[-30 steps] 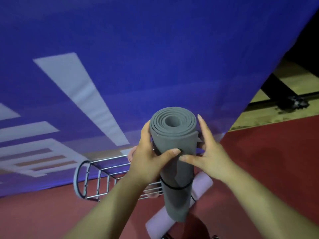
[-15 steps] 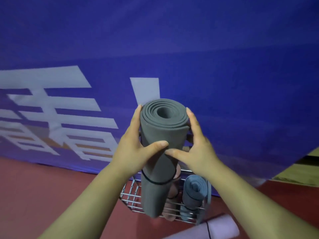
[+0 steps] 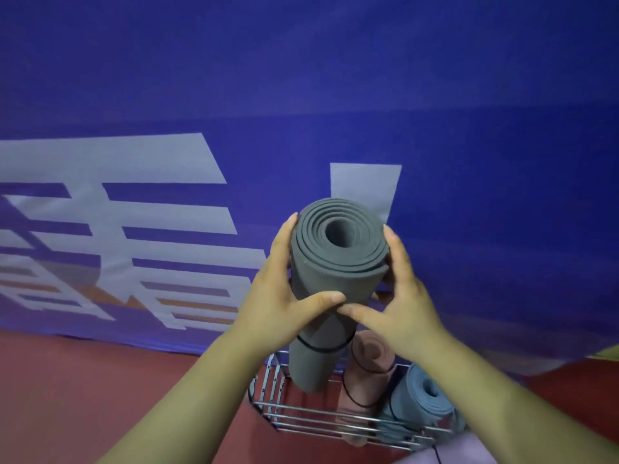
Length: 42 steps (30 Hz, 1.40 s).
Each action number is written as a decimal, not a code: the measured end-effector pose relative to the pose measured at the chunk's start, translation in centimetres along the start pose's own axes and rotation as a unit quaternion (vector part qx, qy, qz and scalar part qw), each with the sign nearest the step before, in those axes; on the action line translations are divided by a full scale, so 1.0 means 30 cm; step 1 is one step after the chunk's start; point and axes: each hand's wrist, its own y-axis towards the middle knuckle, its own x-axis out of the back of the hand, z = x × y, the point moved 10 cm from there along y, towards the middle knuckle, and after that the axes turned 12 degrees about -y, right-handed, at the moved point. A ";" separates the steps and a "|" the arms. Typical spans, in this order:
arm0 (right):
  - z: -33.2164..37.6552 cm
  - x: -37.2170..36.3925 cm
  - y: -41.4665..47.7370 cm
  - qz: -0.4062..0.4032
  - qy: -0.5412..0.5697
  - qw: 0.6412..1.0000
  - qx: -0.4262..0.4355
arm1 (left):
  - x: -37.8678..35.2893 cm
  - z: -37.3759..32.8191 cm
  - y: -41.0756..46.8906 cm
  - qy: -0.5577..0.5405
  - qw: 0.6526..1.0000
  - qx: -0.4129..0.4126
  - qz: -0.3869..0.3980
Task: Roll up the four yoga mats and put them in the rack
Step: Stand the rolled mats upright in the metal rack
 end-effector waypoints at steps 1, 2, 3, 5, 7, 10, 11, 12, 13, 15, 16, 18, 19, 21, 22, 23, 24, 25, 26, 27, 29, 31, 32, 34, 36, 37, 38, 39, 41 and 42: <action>-0.021 -0.036 0.009 0.001 -0.018 1.000 -0.013 | 0.015 0.052 0.008 -0.007 1.000 0.011 0.009; -0.048 -0.070 0.017 0.002 -0.034 0.999 -0.026 | 0.025 0.108 0.016 -0.017 0.999 0.023 0.019; -0.079 -0.104 0.023 0.004 -0.051 0.998 -0.037 | 0.030 0.165 0.025 -0.027 0.999 0.034 0.029; -0.151 -0.174 0.027 0.015 -0.092 0.994 -0.063 | 0.024 0.289 0.033 -0.033 0.997 0.051 0.053; -0.246 -0.258 0.021 0.043 -0.129 0.986 -0.095 | -0.001 0.427 0.028 -0.038 0.993 0.081 0.080; -0.399 -0.388 -0.006 0.082 -0.180 0.972 -0.125 | -0.044 0.621 0.010 -0.011 0.988 0.108 0.109; -0.448 -0.426 -0.015 0.092 -0.195 0.967 -0.134 | -0.058 0.683 0.008 0.004 0.987 0.113 0.116; -0.494 -0.459 -0.021 0.100 -0.206 0.963 -0.143 | -0.071 0.741 0.006 0.010 0.985 0.120 0.123; -0.537 -0.490 -0.025 0.103 -0.211 0.961 -0.146 | -0.085 0.797 0.005 0.009 0.984 0.125 0.130; -0.615 -0.552 -0.036 0.120 -0.214 0.958 -0.149 | -0.110 0.894 -0.006 0.008 0.982 0.135 0.135; -0.649 -0.581 -0.043 0.132 -0.218 0.955 -0.150 | -0.117 0.938 -0.017 0.005 0.981 0.143 0.134; -0.707 -0.630 -0.063 0.148 -0.233 0.949 -0.151 | -0.132 1.008 -0.048 -0.012 0.979 0.155 0.131; -0.733 -0.651 -0.074 0.153 -0.244 0.945 -0.152 | -0.142 1.036 -0.065 -0.017 0.978 0.161 0.131; -0.769 -0.678 -0.082 0.153 -0.270 0.939 -0.151 | -0.160 1.076 -0.082 -0.019 0.978 0.162 0.127; -0.783 -0.684 -0.080 0.149 -0.279 0.936 -0.153 | -0.164 1.091 -0.082 -0.022 0.979 0.162 0.121; -0.791 -0.688 -0.074 0.146 -0.284 0.935 -0.154 | -0.167 1.102 -0.075 -0.029 0.980 0.160 0.115; -0.798 -0.690 -0.062 0.144 -0.288 0.935 -0.151 | -0.169 1.113 -0.062 -0.037 0.981 0.157 0.110; -0.806 -0.688 -0.047 0.141 -0.288 0.935 -0.148 | -0.171 1.124 -0.050 -0.044 0.981 0.157 0.108; -0.814 -0.685 -0.036 0.141 -0.285 0.937 -0.146 | -0.175 1.132 -0.043 -0.046 0.980 0.160 0.109; -0.817 -0.680 -0.031 0.142 -0.281 0.938 -0.146 | -0.177 1.134 -0.038 -0.047 0.980 0.161 0.109; -0.813 -0.669 -0.033 0.140 -0.284 0.937 -0.147 | -0.183 1.137 -0.038 -0.042 0.980 0.162 0.110; -0.807 -0.661 -0.037 0.140 -0.297 0.933 -0.146 | -0.187 1.145 -0.047 -0.032 0.979 0.171 0.109; -0.807 -0.658 -0.036 0.138 -0.299 0.933 -0.145 | -0.186 1.149 -0.050 -0.030 0.979 0.172 0.106; -0.806 -0.659 -0.037 0.145 -0.292 0.934 -0.144 | -0.180 1.153 -0.055 -0.028 0.978 0.177 0.102; -0.807 -0.661 -0.033 0.154 -0.281 0.937 -0.139 | -0.173 1.151 -0.055 -0.024 0.978 0.181 0.101; -0.807 -0.659 -0.032 0.153 -0.277 0.939 -0.136 | -0.170 1.147 -0.054 -0.020 0.978 0.181 0.100; -0.807 -0.657 -0.030 0.150 -0.277 0.940 -0.132 | -0.168 1.144 -0.052 -0.017 0.979 0.179 0.098; -0.808 -0.657 -0.029 0.151 -0.279 0.940 -0.128 | -0.165 1.140 -0.053 -0.016 0.979 0.177 0.096; -0.805 -0.658 -0.025 0.154 -0.281 0.940 -0.119 | -0.161 1.134 -0.053 -0.011 0.980 0.175 0.093; -0.807 -0.660 -0.021 0.154 -0.281 0.940 -0.115 | -0.161 1.136 -0.052 -0.012 0.980 0.174 0.093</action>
